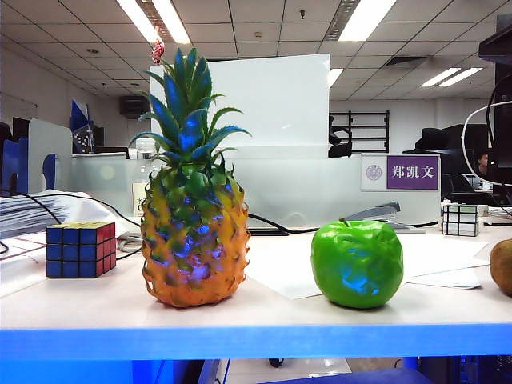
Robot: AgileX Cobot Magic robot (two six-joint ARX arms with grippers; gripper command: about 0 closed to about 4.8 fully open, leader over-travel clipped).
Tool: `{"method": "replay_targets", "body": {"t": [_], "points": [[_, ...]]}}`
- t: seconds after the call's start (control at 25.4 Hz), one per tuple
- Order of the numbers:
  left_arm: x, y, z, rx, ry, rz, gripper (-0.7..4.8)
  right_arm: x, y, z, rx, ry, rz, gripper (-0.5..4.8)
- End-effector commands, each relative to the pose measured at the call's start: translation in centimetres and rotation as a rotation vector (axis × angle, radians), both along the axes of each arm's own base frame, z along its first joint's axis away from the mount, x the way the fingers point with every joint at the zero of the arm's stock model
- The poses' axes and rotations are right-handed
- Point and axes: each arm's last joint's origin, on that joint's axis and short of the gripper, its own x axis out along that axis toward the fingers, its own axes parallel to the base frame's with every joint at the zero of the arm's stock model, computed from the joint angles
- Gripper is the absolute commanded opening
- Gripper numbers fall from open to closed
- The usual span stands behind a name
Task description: Arrange all the fruits from large to small from left to right in a row.
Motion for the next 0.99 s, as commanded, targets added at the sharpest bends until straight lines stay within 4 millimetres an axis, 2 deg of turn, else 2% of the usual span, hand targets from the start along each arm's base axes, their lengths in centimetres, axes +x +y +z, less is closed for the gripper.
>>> {"method": "replay_targets", "body": {"t": [0.04, 0.24, 0.63, 0.99], "points": [[-0.1, 0.0, 0.2, 0.000, -0.018, -0.003, -0.04, 0.0, 0.0, 0.2, 0.007, -0.013, -0.003, -0.05], [0.0, 0.5, 0.2, 0.001, -0.018, 0.055, -0.04, 0.4, -0.7, 0.2, 0.004, -0.017, -0.055, -0.06], [0.2, 0.9, 0.0, 0.002, -0.011, 0.114, -0.04, 1.3, -2.7, 0.1, -0.001, -0.010, -0.304, -0.05], [0.8, 0.9, -1.8, 0.003, 0.044, 0.111, -0.04, 1.5, -3.4, 0.0, -0.002, -0.008, -0.375, -0.05]]}}
